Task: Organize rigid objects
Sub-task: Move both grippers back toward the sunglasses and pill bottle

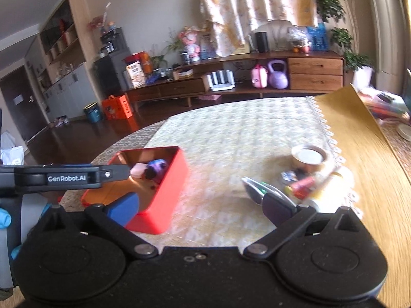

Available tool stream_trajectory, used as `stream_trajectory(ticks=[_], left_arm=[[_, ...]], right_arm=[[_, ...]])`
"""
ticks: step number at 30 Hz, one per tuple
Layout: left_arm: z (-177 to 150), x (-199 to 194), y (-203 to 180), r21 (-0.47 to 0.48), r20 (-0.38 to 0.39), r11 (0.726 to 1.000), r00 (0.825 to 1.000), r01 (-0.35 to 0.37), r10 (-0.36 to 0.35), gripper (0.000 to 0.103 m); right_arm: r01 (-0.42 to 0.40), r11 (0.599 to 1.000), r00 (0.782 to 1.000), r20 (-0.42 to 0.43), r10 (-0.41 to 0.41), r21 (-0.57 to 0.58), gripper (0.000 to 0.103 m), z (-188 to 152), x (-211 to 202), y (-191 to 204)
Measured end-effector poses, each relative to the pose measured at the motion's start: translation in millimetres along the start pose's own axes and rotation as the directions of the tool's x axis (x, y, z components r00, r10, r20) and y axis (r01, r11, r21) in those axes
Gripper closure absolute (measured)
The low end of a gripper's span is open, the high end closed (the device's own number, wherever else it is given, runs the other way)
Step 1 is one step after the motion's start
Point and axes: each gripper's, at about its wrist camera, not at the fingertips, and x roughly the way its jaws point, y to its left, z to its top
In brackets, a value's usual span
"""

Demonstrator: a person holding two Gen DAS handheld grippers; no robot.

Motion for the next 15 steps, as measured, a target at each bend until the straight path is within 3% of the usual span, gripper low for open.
stream_trajectory(ticks=[15], left_arm=[[-22.9, 48.7, -73.0, 0.144, -0.074, 0.985, 0.994, 0.092, -0.082, 0.016]], right_arm=[[0.146, 0.980, 0.989, -0.020, -0.144, 0.137, 0.000, -26.2, -24.5, -95.9]])
